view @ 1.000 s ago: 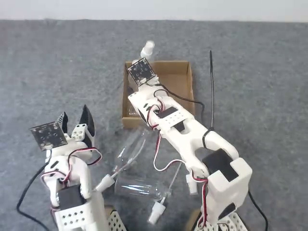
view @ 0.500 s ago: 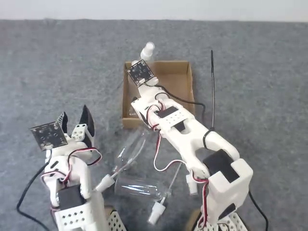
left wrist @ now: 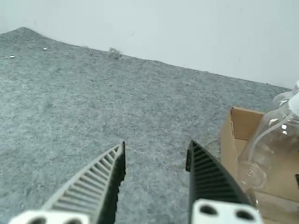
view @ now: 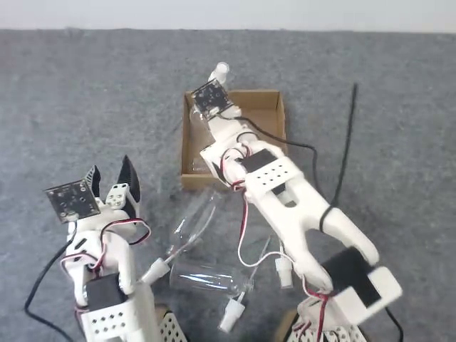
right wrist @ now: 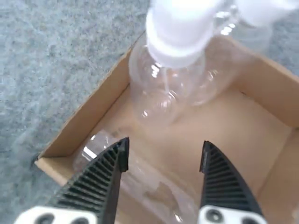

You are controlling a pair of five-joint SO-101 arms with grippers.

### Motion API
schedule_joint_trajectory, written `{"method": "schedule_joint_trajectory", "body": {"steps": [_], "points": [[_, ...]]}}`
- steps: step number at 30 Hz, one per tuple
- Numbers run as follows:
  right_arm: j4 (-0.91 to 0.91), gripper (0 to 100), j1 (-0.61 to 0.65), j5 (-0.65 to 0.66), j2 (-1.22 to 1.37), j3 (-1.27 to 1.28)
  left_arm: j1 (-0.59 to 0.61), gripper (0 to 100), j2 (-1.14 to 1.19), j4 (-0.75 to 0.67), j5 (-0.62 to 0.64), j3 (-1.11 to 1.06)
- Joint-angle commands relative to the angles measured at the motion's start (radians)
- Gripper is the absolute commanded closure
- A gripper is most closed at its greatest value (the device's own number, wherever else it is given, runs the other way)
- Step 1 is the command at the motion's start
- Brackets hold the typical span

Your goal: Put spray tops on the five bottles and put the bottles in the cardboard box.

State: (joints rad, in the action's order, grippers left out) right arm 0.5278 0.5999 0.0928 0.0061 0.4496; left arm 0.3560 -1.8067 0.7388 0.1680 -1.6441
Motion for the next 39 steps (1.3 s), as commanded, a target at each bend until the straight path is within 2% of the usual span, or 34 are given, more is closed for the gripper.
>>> {"method": "schedule_joint_trajectory", "body": {"steps": [1, 8, 21, 27, 39], "points": [[0.101, 81.0, -0.035, -0.003, -0.157, -0.046, 0.005, 81, -0.015, -0.032, -0.008, 0.007], [0.271, 81.0, -0.027, -0.003, -0.308, -0.046, 0.005, 81, -0.015, -0.034, -0.008, 0.007], [0.456, 81.1, -0.010, 0.002, -0.487, -0.051, 0.008, 81, -0.015, -0.034, -0.006, 0.007], [0.533, 81.1, 0.025, 0.002, -0.572, -0.051, 0.094, 81, -0.015, -0.035, 0.000, 0.013], [0.691, 80.7, 0.134, 0.002, -0.691, -0.046, 0.127, 81, -0.015, -0.049, 0.000, 0.015]]}}
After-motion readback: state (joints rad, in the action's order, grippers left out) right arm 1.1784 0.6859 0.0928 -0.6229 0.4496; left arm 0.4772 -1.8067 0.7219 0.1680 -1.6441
